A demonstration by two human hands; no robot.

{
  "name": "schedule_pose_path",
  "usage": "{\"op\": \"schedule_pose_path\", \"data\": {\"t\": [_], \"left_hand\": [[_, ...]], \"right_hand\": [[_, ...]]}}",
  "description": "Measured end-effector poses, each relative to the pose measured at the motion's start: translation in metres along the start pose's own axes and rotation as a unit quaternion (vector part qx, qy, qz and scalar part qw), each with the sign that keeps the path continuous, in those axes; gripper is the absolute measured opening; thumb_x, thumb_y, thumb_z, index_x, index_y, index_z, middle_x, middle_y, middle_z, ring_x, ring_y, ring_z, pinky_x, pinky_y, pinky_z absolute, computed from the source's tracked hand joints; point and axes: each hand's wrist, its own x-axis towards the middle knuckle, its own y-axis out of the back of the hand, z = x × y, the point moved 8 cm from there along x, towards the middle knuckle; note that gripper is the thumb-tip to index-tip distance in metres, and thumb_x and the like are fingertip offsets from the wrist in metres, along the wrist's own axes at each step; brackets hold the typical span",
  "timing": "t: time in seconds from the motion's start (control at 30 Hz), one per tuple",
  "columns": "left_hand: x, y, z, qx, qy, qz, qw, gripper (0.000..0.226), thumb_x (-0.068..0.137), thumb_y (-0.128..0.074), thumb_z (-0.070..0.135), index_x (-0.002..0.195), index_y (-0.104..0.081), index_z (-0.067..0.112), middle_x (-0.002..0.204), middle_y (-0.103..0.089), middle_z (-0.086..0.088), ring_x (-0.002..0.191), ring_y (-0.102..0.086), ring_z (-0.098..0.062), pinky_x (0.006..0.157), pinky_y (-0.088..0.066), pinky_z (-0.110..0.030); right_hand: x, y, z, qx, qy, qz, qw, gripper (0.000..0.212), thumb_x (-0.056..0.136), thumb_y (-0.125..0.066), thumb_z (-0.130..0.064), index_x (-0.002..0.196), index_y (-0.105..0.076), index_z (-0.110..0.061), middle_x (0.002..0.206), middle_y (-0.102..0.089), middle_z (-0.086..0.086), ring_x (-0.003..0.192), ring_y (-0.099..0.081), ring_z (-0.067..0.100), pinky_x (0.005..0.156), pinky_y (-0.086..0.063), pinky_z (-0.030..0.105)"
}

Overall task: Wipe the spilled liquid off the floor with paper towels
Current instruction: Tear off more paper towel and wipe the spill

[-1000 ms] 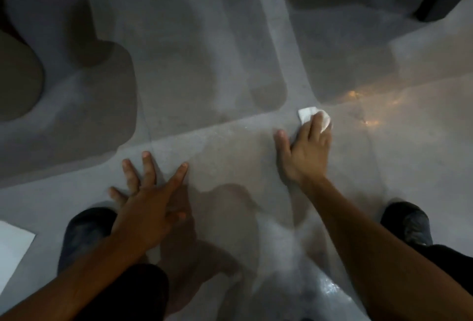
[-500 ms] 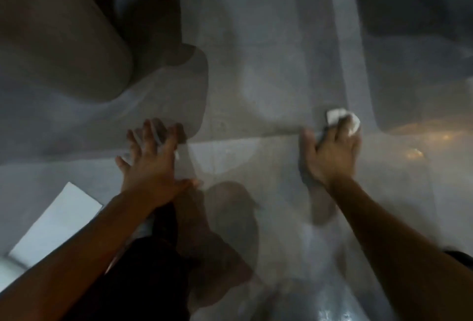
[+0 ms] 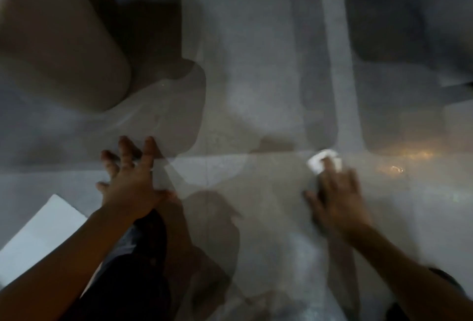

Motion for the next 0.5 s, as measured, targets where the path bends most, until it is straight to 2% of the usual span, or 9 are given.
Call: {"op": "schedule_pose_path", "data": {"t": [0.1,0.17,0.2,0.27,0.37,0.43,0.5], "left_hand": [[0.0,-0.001,0.003,-0.001,0.009,-0.003,1.0,0.131,0.073,-0.077,0.07,0.151,0.027,0.053,0.164,0.038,0.0,0.149,0.029,-0.045,0.114,-0.013,-0.079],[0.001,0.0,0.0,-0.003,0.012,-0.005,1.0,0.128,0.075,-0.076,0.069,0.151,0.026,0.054,0.163,0.039,0.001,0.149,0.03,-0.044,0.113,-0.011,-0.079],[0.002,-0.001,-0.001,-0.004,0.011,-0.006,1.0,0.128,0.075,-0.076,0.068,0.152,0.025,0.054,0.163,0.039,0.001,0.149,0.029,-0.045,0.113,-0.011,-0.079],[0.002,0.0,0.003,0.006,0.004,0.005,1.0,0.129,0.074,-0.078,0.067,0.154,0.023,0.051,0.165,0.036,-0.002,0.15,0.025,-0.048,0.113,-0.013,-0.079],[0.008,0.0,0.014,0.048,-0.022,0.022,0.998,0.134,0.069,-0.079,0.069,0.159,0.013,0.033,0.168,0.02,-0.011,0.151,0.011,-0.054,0.112,-0.019,-0.079],[0.016,-0.005,0.022,0.084,-0.054,0.022,0.995,0.14,0.068,-0.084,0.063,0.16,0.012,0.021,0.167,0.018,-0.018,0.152,0.011,-0.053,0.115,-0.015,-0.077],[0.019,-0.007,0.025,0.088,-0.078,0.034,0.992,0.142,0.067,-0.093,0.044,0.162,0.006,0.008,0.165,0.011,-0.032,0.151,0.009,-0.054,0.118,-0.007,-0.074]], "right_hand": [[0.048,0.031,0.083,0.061,-0.188,0.033,0.98,0.081,0.098,-0.018,-0.071,0.155,-0.024,-0.013,0.167,-0.01,0.017,0.152,-0.017,0.04,0.121,-0.01,0.062],[0.084,0.052,0.087,0.131,-0.251,0.057,0.957,0.097,0.092,-0.014,-0.081,0.159,-0.015,-0.011,0.167,-0.008,0.021,0.154,-0.008,0.039,0.122,-0.006,0.059],[0.096,0.057,0.075,0.141,-0.255,0.071,0.954,0.1,0.091,-0.015,-0.082,0.159,-0.015,-0.008,0.166,-0.01,0.023,0.154,-0.007,0.04,0.123,-0.006,0.056],[0.097,0.054,0.036,0.111,-0.198,0.082,0.97,0.093,0.097,-0.023,-0.073,0.159,-0.016,-0.004,0.165,-0.009,0.025,0.154,-0.004,0.041,0.124,-0.007,0.054],[0.029,0.01,-0.015,0.045,-0.063,0.033,0.996,0.085,0.1,-0.025,-0.068,0.16,-0.016,-0.009,0.168,-0.004,0.017,0.155,0.002,0.036,0.125,-0.005,0.053],[-0.044,-0.028,-0.014,0.025,-0.034,-0.011,0.999,0.082,0.099,-0.027,-0.069,0.16,-0.023,-0.014,0.169,-0.006,0.012,0.156,0.0,0.034,0.124,-0.007,0.055],[-0.109,-0.052,0.01,0.034,-0.042,-0.037,0.998,0.076,0.099,-0.027,-0.067,0.159,-0.027,-0.02,0.169,-0.007,0.006,0.156,-0.004,0.031,0.124,-0.009,0.056]]}}
